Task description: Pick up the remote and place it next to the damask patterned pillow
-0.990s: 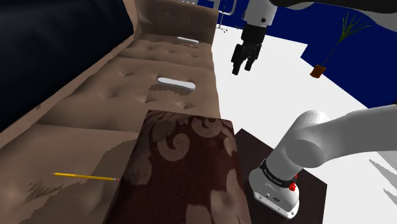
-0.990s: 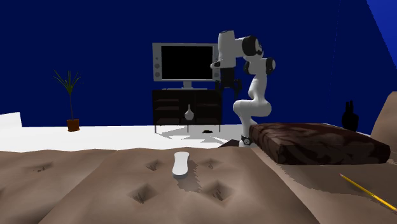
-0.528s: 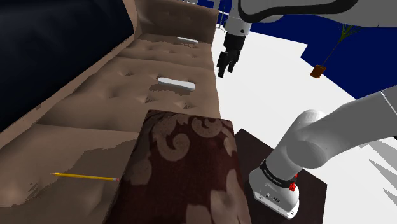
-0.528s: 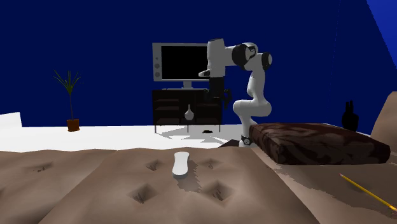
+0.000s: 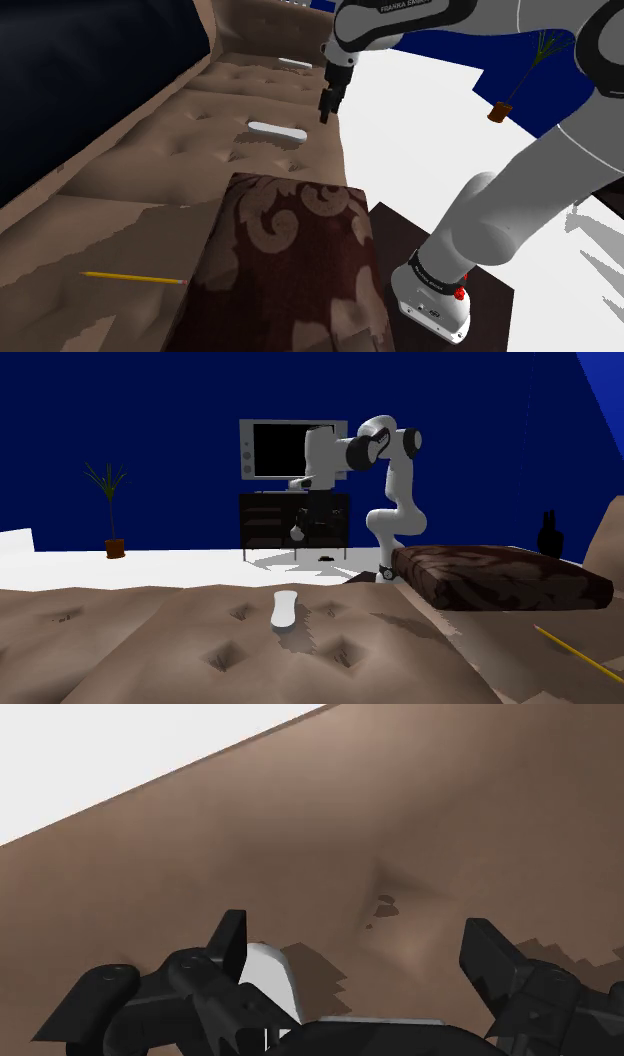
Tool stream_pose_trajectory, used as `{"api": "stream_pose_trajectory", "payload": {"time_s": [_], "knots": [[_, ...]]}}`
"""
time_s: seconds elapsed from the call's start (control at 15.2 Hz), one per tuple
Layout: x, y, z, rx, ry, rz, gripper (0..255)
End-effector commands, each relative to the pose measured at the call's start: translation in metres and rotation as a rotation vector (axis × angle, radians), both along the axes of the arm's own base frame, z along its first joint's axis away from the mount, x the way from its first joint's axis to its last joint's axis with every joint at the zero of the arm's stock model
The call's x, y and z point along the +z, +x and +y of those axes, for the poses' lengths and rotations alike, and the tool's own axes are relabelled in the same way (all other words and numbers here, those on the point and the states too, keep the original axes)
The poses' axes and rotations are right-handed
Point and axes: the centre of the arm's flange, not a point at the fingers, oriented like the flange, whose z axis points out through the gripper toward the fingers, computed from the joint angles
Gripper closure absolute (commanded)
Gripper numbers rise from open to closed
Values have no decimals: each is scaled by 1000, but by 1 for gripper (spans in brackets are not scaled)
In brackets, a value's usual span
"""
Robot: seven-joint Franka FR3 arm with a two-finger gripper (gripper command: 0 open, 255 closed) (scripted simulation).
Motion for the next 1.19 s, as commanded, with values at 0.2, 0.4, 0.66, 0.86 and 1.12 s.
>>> {"api": "stream_pose_trajectory", "payload": {"time_s": [0.2,0.4,0.66,0.86,1.12], "knots": [[-33,55,-1,118,-5,-16,0],[-51,88,2,187,-7,-25,0],[-76,133,8,279,-11,-37,0],[-94,166,16,349,-13,-46,0],[-111,179,20,376,-14,-49,0]]}}
